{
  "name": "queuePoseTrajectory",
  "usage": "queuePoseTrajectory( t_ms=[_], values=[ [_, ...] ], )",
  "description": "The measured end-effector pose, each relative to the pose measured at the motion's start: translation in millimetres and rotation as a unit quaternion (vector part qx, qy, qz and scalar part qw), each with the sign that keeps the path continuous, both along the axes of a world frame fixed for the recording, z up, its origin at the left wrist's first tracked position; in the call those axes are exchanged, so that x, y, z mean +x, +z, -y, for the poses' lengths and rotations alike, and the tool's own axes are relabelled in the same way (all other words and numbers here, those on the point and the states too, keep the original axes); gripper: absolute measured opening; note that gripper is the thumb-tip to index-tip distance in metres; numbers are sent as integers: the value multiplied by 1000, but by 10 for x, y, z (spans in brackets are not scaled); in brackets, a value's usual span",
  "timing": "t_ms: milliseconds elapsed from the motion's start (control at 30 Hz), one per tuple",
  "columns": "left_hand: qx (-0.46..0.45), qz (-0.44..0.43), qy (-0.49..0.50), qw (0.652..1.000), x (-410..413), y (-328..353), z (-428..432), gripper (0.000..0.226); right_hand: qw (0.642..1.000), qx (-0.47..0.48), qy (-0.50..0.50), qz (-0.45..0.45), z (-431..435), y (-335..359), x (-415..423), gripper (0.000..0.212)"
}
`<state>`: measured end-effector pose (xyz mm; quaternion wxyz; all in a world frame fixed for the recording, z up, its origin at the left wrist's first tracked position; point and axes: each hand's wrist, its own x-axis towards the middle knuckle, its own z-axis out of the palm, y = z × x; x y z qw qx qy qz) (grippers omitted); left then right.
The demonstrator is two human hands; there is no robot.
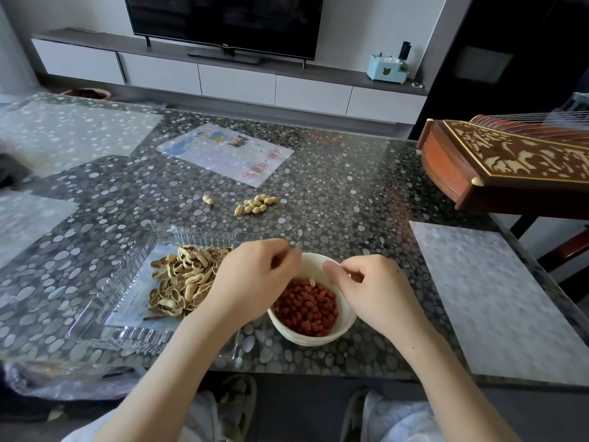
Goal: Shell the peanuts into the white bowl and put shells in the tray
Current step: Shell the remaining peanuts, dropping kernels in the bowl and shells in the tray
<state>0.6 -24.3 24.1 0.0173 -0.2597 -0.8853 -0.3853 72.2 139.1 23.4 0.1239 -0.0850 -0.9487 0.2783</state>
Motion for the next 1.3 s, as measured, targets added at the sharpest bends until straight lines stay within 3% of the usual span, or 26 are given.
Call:
queuePoseTrajectory(
  t_ms=[133, 233, 400, 600, 733, 867, 1000, 1300],
  values=[
    [61, 56, 45, 996, -143, 11, 133, 38, 995, -90, 4, -47, -1, -34, -42, 53],
    [79, 56, 98, 990, -316, 41, 360, 40, 979, -189, 31, -63, 98, 9, -65, 37],
    [41, 34, 173, 983, -554, 55, 759, 38, 974, -199, 84, -63, 417, 40, -201, 12],
    [-52, 80, 185, 978, -691, -48, 1023, 42, 985, -38, 159, -62, 849, 59, -529, 20],
    [-91, 79, 198, 973, -743, -75, 1069, 44, 974, 101, 200, 29, 1042, 77, -745, 29],
    [-83, 54, 207, 973, -766, -65, 1085, 40, 986, 78, 142, 29, 935, 46, -1087, 24],
    [-48, 31, 229, 972, -798, -53, 1085, 34, 987, 143, 26, 66, 619, -146, -1745, 22],
    [4, 1, 253, 967, -918, -59, 1068, 30, 950, 262, 101, 135, 717, -392, -2373, 29]
  ],
)
